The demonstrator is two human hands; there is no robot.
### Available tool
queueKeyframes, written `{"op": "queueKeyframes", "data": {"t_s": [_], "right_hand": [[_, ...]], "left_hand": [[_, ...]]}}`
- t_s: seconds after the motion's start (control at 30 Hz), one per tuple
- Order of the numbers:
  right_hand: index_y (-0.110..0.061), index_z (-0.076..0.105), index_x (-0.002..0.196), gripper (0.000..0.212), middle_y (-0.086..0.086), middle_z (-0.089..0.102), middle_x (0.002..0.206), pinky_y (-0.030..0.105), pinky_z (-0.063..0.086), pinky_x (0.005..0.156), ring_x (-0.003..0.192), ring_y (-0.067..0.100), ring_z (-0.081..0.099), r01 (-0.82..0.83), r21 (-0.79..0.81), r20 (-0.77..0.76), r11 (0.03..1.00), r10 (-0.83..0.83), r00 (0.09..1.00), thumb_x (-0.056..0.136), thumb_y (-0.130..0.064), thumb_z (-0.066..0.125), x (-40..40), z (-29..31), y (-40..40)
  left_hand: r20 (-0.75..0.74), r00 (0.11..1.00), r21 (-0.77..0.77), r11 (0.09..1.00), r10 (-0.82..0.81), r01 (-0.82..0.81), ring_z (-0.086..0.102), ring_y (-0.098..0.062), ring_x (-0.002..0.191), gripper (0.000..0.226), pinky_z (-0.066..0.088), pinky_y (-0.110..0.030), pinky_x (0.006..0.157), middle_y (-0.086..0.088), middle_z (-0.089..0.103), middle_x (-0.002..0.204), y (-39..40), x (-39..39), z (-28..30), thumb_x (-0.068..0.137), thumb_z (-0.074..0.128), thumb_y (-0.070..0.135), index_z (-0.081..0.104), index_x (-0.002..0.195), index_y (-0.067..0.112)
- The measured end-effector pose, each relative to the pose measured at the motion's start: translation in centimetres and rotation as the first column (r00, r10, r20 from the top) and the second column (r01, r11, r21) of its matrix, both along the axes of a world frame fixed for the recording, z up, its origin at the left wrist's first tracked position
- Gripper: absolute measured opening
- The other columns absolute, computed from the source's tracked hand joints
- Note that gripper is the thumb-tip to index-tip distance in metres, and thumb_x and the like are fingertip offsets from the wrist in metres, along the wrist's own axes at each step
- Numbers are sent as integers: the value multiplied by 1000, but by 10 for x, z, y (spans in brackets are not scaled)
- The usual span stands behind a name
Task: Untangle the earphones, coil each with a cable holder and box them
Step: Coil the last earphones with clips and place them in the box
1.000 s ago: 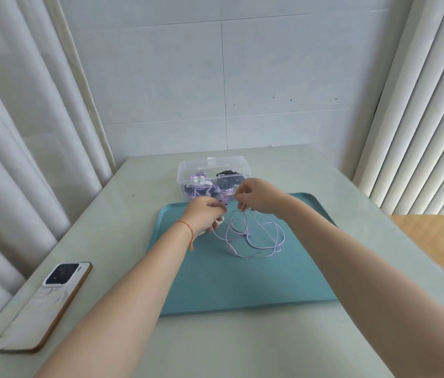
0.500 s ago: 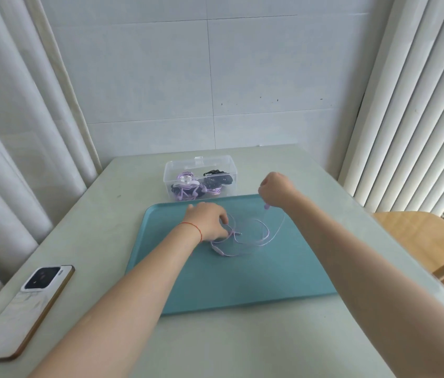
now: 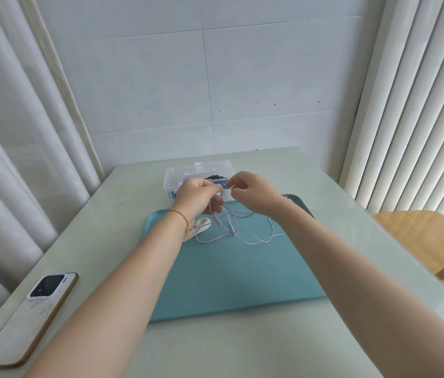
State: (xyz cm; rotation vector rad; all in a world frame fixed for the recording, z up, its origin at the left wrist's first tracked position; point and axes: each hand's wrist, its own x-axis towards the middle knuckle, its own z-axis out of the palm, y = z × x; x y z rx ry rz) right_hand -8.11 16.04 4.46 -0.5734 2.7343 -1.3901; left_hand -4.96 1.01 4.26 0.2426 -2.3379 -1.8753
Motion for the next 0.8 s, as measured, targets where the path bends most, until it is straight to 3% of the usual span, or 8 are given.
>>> {"op": "queueKeyframes", "data": {"t_s": [0.13,0.2,0.3,0.37,0.43,0.6,0.73,0.8], "right_hand": [[-16,63,106,22,0,64,94,25,42,59,77,16,54,-23,-41,18,999,24,1000,85,-19,55,4,8,-8],[-16,60,107,23,5,66,98,24,42,59,76,16,55,-50,-22,33,999,50,998,85,-18,57,5,8,-11],[-20,52,114,28,7,66,83,18,38,49,63,15,55,-40,-42,-10,998,40,999,86,-15,59,7,9,-12],[-20,58,104,15,4,65,69,12,36,41,56,17,56,-31,-21,-42,999,30,999,89,-17,59,6,10,-13],[-18,64,89,6,1,65,62,11,35,40,52,17,56,-5,1,-40,1000,5,999,91,-16,58,5,13,-14],[-4,67,80,26,15,66,72,32,51,70,63,25,62,-55,-306,181,951,115,977,82,1,42,11,29,-13],[-2,66,74,23,17,64,70,35,55,70,58,26,62,-94,-366,213,926,182,960,83,0,45,17,38,-16],[-4,64,76,28,13,63,69,33,56,65,51,20,61,-56,-322,187,945,121,975,83,6,40,15,37,-18]], "left_hand": [[-5,999,131,991,-32,33,60,-20,44,10,48,-22,47,-6,64,58,-2,7,9,92,59,14,61,87,5],[-32,998,64,996,-56,58,54,-17,41,11,45,-21,47,-3,61,53,-3,9,11,91,61,16,63,87,7],[-62,993,-31,995,-99,97,36,-13,37,12,37,-19,42,2,44,46,-5,10,11,90,63,19,63,84,9],[-80,992,-29,995,-102,100,32,-13,36,13,36,-19,41,2,40,46,-4,10,12,91,62,20,64,85,9],[-91,994,-58,997,-55,49,43,-15,39,20,39,-19,42,-1,50,51,-5,10,12,92,60,23,66,85,6],[-124,992,-104,994,16,-29,57,-16,71,23,48,-26,65,1,65,78,-11,5,6,89,48,5,68,88,18],[-153,965,-165,968,-212,186,57,-9,80,14,45,-24,79,4,66,84,-14,11,2,89,60,5,68,90,16],[-135,971,-207,964,-197,166,59,-10,84,11,45,-25,83,5,67,83,-17,9,-4,87,65,10,67,83,19]]}}
